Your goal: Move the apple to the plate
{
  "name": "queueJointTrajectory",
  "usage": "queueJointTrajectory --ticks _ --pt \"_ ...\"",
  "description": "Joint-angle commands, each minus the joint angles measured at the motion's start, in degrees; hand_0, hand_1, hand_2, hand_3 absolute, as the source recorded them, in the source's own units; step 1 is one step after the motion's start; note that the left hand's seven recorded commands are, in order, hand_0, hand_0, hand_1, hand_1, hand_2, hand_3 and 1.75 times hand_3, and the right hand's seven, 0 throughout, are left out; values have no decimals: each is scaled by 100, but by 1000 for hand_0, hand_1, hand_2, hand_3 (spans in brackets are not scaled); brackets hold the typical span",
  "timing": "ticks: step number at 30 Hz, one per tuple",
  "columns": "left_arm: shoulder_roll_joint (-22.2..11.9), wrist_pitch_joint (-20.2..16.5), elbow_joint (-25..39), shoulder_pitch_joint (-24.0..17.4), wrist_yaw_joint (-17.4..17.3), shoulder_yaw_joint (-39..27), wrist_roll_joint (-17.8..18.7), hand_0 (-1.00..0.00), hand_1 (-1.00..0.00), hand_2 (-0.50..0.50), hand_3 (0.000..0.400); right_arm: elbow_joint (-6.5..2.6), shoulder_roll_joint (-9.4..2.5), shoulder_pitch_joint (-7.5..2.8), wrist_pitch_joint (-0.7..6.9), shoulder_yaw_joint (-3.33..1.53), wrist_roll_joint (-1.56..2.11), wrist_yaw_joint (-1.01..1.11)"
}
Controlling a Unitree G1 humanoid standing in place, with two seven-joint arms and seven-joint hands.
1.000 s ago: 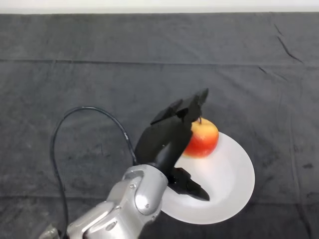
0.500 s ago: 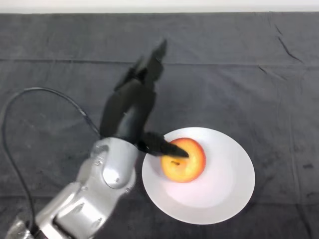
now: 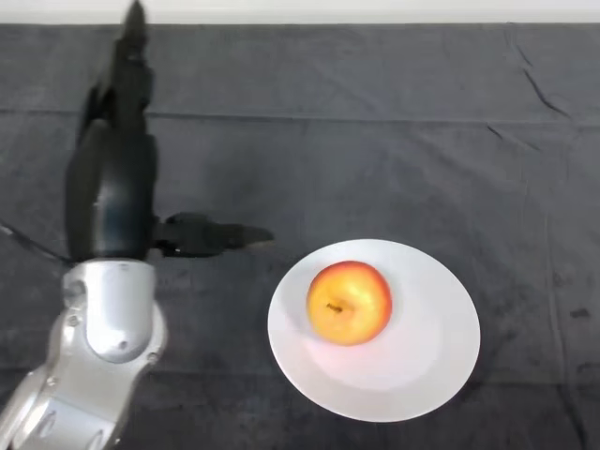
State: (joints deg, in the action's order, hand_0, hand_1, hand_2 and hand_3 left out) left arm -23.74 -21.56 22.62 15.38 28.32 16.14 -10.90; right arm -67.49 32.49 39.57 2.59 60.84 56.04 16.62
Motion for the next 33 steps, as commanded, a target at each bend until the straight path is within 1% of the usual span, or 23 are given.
queueJointTrajectory --ticks 1,6,11,18,23,28,33 --pt "-301 148 435 -229 129 -367 62 0 0 0 0 12 129 79 -50 -1 112 2" --pt "-346 212 737 -543 212 -908 96 0 0 0 0 16 127 77 -49 -2 112 0" --pt "-415 253 1081 -866 207 -1538 197 0 0 0 0 19 127 77 -49 -3 112 -2" --pt "-495 443 1501 -1405 135 -2720 485 0 0 0 0 20 126 76 -48 -3 112 -3" --pt "-365 594 1670 -1618 294 -3290 486 0 0 0 0 18 127 77 -48 -2 113 -3" --pt "-202 911 1625 -1778 497 -3796 492 0 0 0 0 16 129 78 -48 -1 113 -2" --pt "-102 1155 1588 -1931 619 -4324 599 0 0 0 0 13 130 79 -48 0 114 -1"
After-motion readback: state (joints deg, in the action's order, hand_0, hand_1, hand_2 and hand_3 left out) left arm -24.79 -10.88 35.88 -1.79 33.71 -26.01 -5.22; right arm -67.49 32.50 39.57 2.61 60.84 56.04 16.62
